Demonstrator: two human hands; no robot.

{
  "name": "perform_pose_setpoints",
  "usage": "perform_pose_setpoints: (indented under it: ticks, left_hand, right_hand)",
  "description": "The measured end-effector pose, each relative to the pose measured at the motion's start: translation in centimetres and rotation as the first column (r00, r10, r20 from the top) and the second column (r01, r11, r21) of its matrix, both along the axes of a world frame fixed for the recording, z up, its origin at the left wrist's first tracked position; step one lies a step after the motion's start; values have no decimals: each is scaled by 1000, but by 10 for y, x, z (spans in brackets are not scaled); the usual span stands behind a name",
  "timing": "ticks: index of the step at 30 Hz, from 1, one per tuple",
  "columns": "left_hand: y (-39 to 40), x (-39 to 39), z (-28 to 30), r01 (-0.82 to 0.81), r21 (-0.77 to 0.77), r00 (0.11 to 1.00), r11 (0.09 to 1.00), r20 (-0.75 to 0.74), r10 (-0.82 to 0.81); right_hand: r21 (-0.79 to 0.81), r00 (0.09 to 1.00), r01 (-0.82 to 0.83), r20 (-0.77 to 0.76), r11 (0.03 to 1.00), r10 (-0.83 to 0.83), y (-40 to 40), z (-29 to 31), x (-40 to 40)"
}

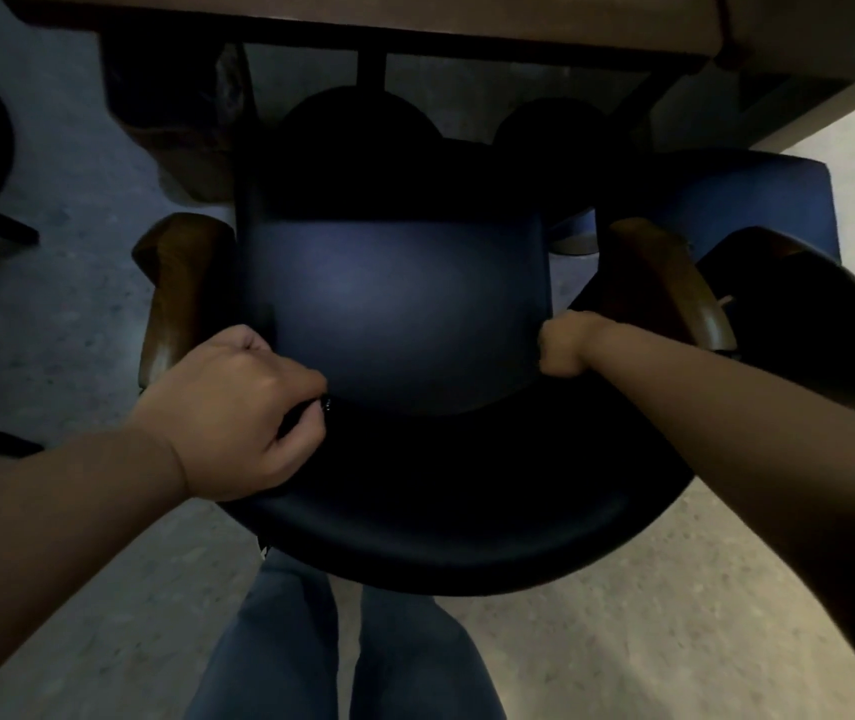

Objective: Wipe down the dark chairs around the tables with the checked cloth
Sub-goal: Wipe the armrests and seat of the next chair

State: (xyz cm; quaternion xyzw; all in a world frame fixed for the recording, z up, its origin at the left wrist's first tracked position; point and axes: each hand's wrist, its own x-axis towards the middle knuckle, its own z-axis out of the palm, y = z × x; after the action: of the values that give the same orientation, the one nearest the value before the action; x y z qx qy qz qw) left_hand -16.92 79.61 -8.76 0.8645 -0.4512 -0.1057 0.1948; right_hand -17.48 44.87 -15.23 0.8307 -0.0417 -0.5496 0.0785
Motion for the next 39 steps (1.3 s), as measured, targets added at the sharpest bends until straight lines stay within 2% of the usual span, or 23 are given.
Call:
perform_pose_setpoints:
  ticks: [2, 6, 9, 14, 16, 17, 23, 25, 27, 30, 31, 32, 33, 37, 39]
  left_hand:
    - [0, 0, 1, 4, -1, 1000, 1000, -5, -4]
    - [1, 1, 2, 5, 7, 1000, 1000, -16, -5]
    - [2, -2, 1, -2, 4, 1000, 1000, -5, 2]
    - [2, 1, 0, -4, -18, 1000, 1000, 3, 4]
    - [3, 0, 0, -22, -40, 1000, 999, -6, 22]
    - [3, 0, 0, -29, -50, 1000, 998, -11, 28]
    - [4, 0, 2, -26, -55, 1000, 998, -1, 26]
    - [3, -1, 3, -22, -60, 1000, 998, -19, 21]
    - [2, -2, 6, -19, -73, 1000, 997, -25, 17]
    - [0, 1, 9, 10, -76, 999, 997, -32, -13]
    - [1, 1, 10, 15, -68, 999, 998, -39, -18]
    - [0, 1, 10, 18, -63, 999, 998, -46, -21]
    - [0, 0, 9, 18, -67, 999, 998, -50, -22]
    - [0, 1, 9, 5, -83, 999, 997, -48, -9]
    - [-1, 1, 11, -2, -71, 998, 997, -61, -2]
  right_hand:
    - [19, 998, -69, 2, 997, 69, 11, -4, -4]
    - [191, 978, -205, 15, 960, 206, 64, -24, -21]
    - [235, 983, -181, 19, 955, 182, 88, -24, -27]
    - [13, 995, -97, -19, 995, 98, 25, -6, -3]
    - [-22, 993, -113, -38, 993, 112, 24, -5, -7]
    - [-16, 991, -120, -55, 993, 119, 32, -8, -9]
    - [231, 989, 146, -10, 962, -148, 112, -38, -22]
    - [347, 947, 302, 2, 888, -322, 145, -42, -19]
    - [479, 855, 461, -14, 747, -519, 178, -42, -8]
    - [674, 672, 593, -111, 442, -732, 221, -27, 12]
    - [714, 586, 622, -153, 321, -795, 230, -18, 17]
    - [729, 509, 645, -189, 228, -840, 234, -11, 21]
    - [751, 483, 634, -197, 185, -853, 235, -6, 23]
    - [810, 597, 531, -149, 249, -788, 229, -5, 18]
    - [787, 710, 450, -29, 422, -703, 215, -10, 5]
